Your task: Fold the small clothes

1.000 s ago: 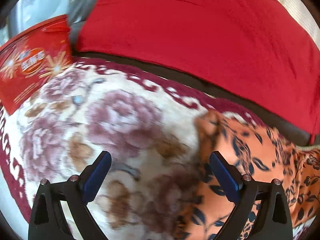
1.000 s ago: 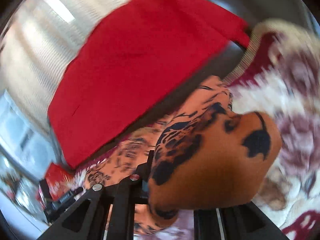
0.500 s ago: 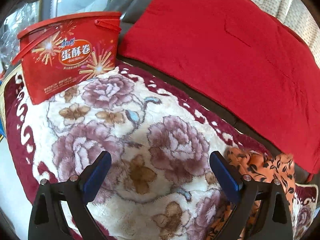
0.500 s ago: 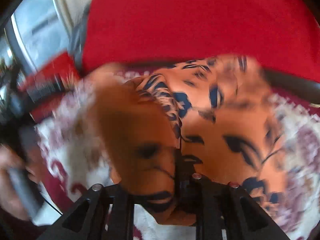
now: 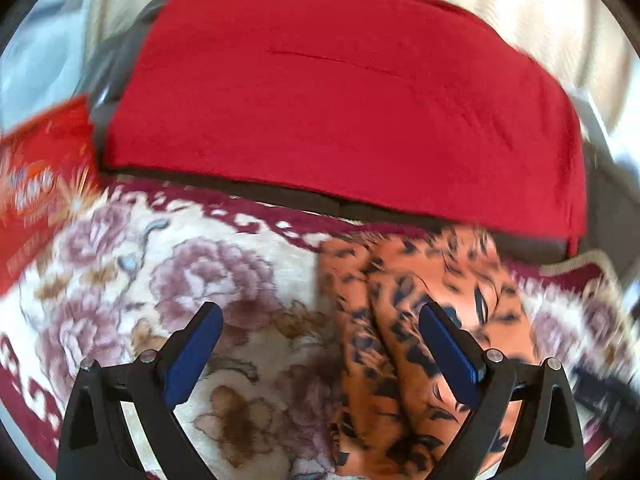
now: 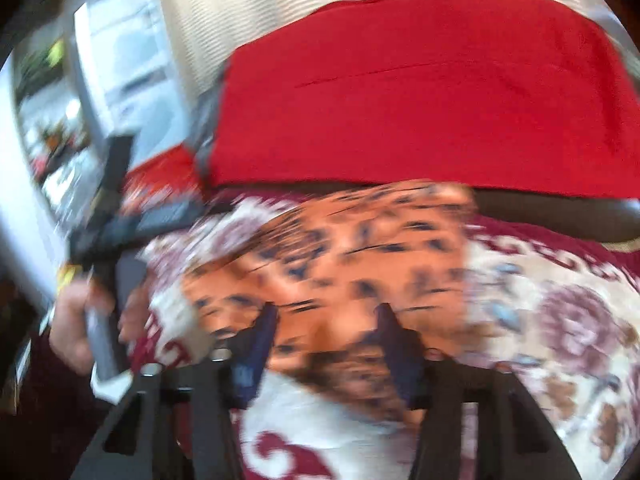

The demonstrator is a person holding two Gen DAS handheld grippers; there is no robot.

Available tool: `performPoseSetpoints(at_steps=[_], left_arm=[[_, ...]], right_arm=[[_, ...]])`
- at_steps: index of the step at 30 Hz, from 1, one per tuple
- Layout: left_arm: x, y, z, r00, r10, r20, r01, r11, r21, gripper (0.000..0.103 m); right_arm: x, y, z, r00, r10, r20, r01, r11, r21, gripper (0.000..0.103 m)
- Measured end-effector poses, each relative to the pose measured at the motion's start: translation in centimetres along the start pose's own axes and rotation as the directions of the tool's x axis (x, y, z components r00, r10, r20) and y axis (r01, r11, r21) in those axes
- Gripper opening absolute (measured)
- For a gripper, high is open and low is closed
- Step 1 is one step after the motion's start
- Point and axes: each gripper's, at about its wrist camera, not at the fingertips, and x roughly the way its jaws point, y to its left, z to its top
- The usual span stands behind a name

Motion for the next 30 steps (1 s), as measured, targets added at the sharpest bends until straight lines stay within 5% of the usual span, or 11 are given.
performPoseSetpoints(at_steps=[3,6,8,18,24,30], left_arm=[[3.2,-2.4,-1.4,0.976,0.201,-0.086,-0.185,0.969,0.163,0.099],[6.2,-2.8,-2.8,0.94,0.306,-0.151,-0.265,0.933,0.242,0.099],[6.2,-2.8,-2.5,0.944,0.298,-0.141,-0.26,0.935,0.24,0.099],[6.2,-2.7,-2.4,0.953,0.277,-0.126,-0.239,0.938,0.253,0.099],[6.7,-2.2,-2.4,0.958,0.258,-0.126,-0.223,0.944,0.242,0.099],[6.4,-2.3,-2.5,0.959,0.254,-0.122,-0.22,0.945,0.243,0.099]], right_arm=[[0.3,-3.1,0.9,1.0,-0.021,-0.009,0.022,0.996,0.086,0.039],[3.4,-4.3,-0.2,0.995,0.008,-0.104,0.005,0.992,0.126,0.039],[5.6,-4.2,-1.2,0.984,-0.024,-0.178,0.042,0.995,0.096,0.039],[8.2,-4.9,6.1,0.996,-0.026,-0.088,0.037,0.992,0.123,0.038],[15.6,-6.9,7.5,0.975,-0.026,-0.22,0.08,0.968,0.238,0.04],[13.5,-6.9,7.2,0.983,-0.024,-0.181,0.069,0.966,0.248,0.04]])
